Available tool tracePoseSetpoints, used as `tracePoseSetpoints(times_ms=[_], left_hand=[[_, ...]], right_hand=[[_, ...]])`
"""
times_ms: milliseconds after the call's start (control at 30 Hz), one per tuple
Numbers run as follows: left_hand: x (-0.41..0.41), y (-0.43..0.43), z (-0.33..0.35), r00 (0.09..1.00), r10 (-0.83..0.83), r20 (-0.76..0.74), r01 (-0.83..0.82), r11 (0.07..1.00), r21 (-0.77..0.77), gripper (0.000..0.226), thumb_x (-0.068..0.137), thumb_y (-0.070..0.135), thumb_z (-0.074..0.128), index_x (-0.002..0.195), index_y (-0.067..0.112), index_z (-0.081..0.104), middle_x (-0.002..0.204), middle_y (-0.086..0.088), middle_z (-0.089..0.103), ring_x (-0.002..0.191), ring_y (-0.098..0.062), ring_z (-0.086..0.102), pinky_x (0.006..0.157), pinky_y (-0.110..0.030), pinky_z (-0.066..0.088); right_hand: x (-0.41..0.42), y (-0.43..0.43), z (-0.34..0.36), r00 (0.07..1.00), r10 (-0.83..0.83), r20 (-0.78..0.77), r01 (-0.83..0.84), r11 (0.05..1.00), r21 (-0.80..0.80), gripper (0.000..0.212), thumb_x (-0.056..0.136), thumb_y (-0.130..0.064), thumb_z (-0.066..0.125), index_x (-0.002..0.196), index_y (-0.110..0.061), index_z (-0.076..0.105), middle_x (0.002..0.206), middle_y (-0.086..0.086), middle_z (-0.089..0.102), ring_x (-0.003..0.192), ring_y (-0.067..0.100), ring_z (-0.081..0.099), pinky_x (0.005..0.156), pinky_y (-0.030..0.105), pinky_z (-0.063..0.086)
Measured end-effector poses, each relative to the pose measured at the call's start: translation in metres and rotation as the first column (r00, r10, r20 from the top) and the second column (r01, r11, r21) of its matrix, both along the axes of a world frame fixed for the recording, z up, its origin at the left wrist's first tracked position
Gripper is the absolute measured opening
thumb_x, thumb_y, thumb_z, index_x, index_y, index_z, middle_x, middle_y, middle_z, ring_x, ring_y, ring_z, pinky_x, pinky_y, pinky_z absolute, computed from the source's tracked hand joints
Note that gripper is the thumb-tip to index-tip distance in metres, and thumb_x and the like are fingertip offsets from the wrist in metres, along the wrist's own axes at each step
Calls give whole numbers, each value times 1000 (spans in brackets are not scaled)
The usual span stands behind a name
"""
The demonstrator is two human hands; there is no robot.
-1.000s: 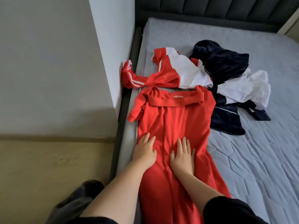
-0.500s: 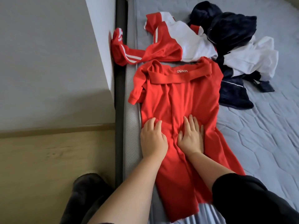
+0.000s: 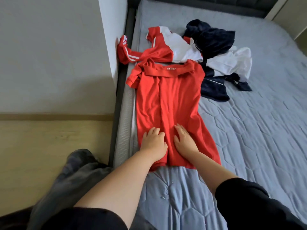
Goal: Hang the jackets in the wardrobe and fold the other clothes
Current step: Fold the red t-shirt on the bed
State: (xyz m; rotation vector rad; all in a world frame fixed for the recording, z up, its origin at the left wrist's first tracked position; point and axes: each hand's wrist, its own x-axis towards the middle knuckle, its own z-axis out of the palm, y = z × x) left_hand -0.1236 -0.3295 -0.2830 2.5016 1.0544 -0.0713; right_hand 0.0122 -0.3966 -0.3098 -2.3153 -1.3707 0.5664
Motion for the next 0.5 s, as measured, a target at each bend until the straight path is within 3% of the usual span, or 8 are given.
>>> tracePoseSetpoints(times_ms=[100, 167, 233, 300, 367, 400, 467, 500], left_hand=[[-2, -15, 7, 983, -169, -77, 162, 983, -82, 63, 91, 56, 41, 136, 13, 42, 152, -8, 24, 142, -23, 14, 113, -49, 11], [-10, -23, 6, 936, -316, -157, 308, 949, -72, 83, 81, 67, 49, 142, 13, 35, 155, -8, 17, 144, -25, 9, 114, -52, 9], [-20, -27, 5, 877, -404, -261, 416, 909, -9, 90, 74, 61, 62, 144, 15, 29, 156, -6, 13, 144, -26, 7, 114, -54, 10], [-25, -28, 6, 866, -402, -299, 436, 899, 54, 74, 79, 41, 67, 141, 17, 33, 153, -6, 18, 142, -27, 14, 112, -51, 19], [-26, -28, 14, 907, -347, -239, 388, 908, 155, 42, 85, 17, 58, 125, 16, 48, 137, -6, 37, 128, -26, 33, 94, -41, 37], [-25, -28, 17, 930, -315, -189, 350, 917, 191, 32, 86, 8, 52, 117, 14, 54, 126, -6, 44, 118, -27, 40, 84, -38, 39], [-26, -25, 24, 970, -230, -74, 240, 957, 164, 32, 82, -2, 45, 106, 14, 60, 110, -6, 50, 106, -27, 48, 76, -35, 39], [-29, -21, 27, 984, -177, -7, 176, 975, 132, 33, 79, -4, 45, 100, 15, 61, 105, -5, 52, 103, -26, 49, 74, -33, 37]], right_hand=[[8, -42, 6, 995, 55, -82, -56, 998, -14, 52, 95, -19, 50, 144, -8, 34, 154, 8, 26, 143, 14, 18, 110, 12, 6], [14, -67, 7, 987, 104, -118, -112, 992, -57, 69, 89, -32, 61, 146, -12, 29, 155, 4, 21, 143, 11, 15, 110, 11, 5], [19, -86, 8, 980, 188, -64, -196, 969, -151, 94, 77, -52, 68, 150, -18, 18, 154, -7, 11, 142, 4, 6, 114, 17, 4], [20, -96, 7, 956, 289, 55, -269, 934, -234, 103, 71, -58, 68, 151, -23, 12, 149, -15, 4, 139, 1, 0, 116, 22, 5], [17, -98, 7, 949, 276, 154, -244, 949, -199, 82, 80, -36, 65, 148, -18, 24, 155, -7, 13, 143, 9, 11, 116, 25, 12], [16, -99, 9, 956, 217, 198, -194, 973, -129, 65, 82, -18, 61, 142, -12, 38, 153, 2, 27, 142, 15, 24, 114, 27, 18], [17, -99, 18, 961, 50, 272, -67, 996, 54, 39, 74, 6, 54, 110, -2, 63, 126, 18, 59, 118, 31, 54, 98, 35, 39], [19, -100, 25, 956, -42, 291, 6, 992, 123, 30, 68, 12, 53, 92, 0, 66, 104, 21, 66, 100, 37, 61, 83, 39, 45]])
